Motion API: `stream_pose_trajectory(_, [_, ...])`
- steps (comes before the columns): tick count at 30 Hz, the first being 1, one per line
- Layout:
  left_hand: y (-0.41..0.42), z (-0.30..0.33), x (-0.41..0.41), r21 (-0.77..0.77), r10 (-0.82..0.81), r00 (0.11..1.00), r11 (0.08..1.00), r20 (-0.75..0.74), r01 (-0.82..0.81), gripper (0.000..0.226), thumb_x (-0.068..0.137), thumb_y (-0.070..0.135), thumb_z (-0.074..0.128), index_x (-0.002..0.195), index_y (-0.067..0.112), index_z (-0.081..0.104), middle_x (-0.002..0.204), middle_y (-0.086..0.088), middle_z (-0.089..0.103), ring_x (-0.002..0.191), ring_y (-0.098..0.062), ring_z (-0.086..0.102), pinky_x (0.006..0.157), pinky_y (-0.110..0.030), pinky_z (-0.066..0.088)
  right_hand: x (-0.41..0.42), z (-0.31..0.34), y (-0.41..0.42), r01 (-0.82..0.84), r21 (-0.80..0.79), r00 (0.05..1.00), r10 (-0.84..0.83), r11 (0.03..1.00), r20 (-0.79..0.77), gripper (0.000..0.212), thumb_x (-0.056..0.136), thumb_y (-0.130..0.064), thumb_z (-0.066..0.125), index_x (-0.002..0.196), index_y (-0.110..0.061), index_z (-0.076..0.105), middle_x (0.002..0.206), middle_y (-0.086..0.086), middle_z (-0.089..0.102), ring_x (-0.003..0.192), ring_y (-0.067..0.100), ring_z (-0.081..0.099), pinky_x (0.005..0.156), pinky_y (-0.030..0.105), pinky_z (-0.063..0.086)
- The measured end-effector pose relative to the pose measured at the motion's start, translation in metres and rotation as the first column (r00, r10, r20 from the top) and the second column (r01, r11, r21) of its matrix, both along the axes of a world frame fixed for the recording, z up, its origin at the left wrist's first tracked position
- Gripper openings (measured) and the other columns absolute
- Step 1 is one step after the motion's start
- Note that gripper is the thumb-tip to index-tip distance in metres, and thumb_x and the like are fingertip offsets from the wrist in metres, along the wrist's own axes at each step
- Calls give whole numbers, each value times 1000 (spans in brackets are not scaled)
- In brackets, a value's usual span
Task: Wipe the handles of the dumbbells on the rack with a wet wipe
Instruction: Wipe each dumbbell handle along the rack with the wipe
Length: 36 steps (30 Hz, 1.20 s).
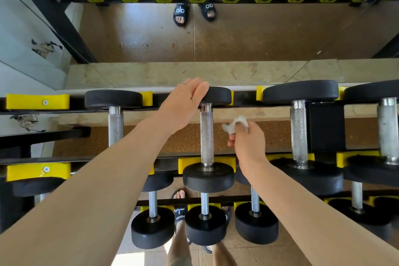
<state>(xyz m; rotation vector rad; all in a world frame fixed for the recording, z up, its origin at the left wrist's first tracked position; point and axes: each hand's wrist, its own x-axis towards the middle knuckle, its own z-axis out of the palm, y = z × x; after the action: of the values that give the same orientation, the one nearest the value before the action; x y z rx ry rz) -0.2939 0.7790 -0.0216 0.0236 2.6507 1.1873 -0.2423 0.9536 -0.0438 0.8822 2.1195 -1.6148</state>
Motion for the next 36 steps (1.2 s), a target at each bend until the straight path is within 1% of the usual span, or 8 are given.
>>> stream_pose_trajectory(5, [-1,-3,0,10,6,1000,1000,-16,-6,41,110,38,29,92,9,52,85,-4,48,76,-10,42,68,-27,33,14,29,-3,-445,260,822,506,857,-260,14,101,-20,47,102,-21,61,86,-4,61,67,2,55,59,13,44])
stream_pose_trajectory(8, [-1,-3,0,2,4,1000,1000,-19,-4,41,110,38,30,93,9,53,85,-4,49,76,-11,43,68,-27,34,19,36,-3,-749,514,360,908,419,-215,19,99,-21,52,114,-21,63,108,-12,57,90,-1,54,79,10,42])
stream_pose_trajectory(11, [-1,-4,0,-10,-6,1000,1000,-25,5,41,110,40,28,94,11,53,86,-5,51,76,-12,45,68,-28,35,24,31,-2,-895,447,-7,1000,0,-13,19,98,-23,47,85,-24,60,96,-10,62,83,8,53,78,23,46])
stream_pose_trajectory(14, [-1,-4,0,-19,-9,1000,1000,-27,8,42,110,40,28,97,11,55,89,-8,53,79,-16,48,69,-26,36,17,28,5,-949,316,13,999,1,37,31,97,-30,45,72,-13,56,79,6,60,66,20,54,66,42,48])
stream_pose_trajectory(19, [-1,-4,-1,-17,-14,1000,1000,-25,14,42,110,40,27,99,12,56,90,-8,54,78,-15,47,69,-27,37,12,41,32,-956,280,130,984,91,124,38,98,-35,46,61,-27,52,68,-1,56,53,11,43,55,31,39])
stream_pose_trajectory(23, [-1,-7,-2,-14,-9,1000,1000,-28,9,43,110,41,26,98,12,55,89,-8,53,81,-17,48,70,-31,37,9,32,37,-894,283,407,893,346,194,35,103,-31,40,80,-13,59,69,2,53,57,10,44,51,17,31])
stream_pose_trajectory(31, [0,-5,-2,-12,-12,1000,1000,-20,11,43,110,41,27,101,11,57,92,-10,55,82,-18,48,71,-31,38,21,43,-4,-931,184,357,892,315,279,32,96,-17,48,64,-16,43,60,-3,41,51,8,38,44,15,27])
stream_pose_trajectory(36, [0,0,-1,-23,-9,1000,1000,-5,9,45,110,40,27,103,7,56,94,-12,54,84,-21,49,71,-22,35,25,46,-22,-894,334,328,944,299,34,25,100,-17,44,99,-11,68,82,-3,61,64,3,55,55,15,43])
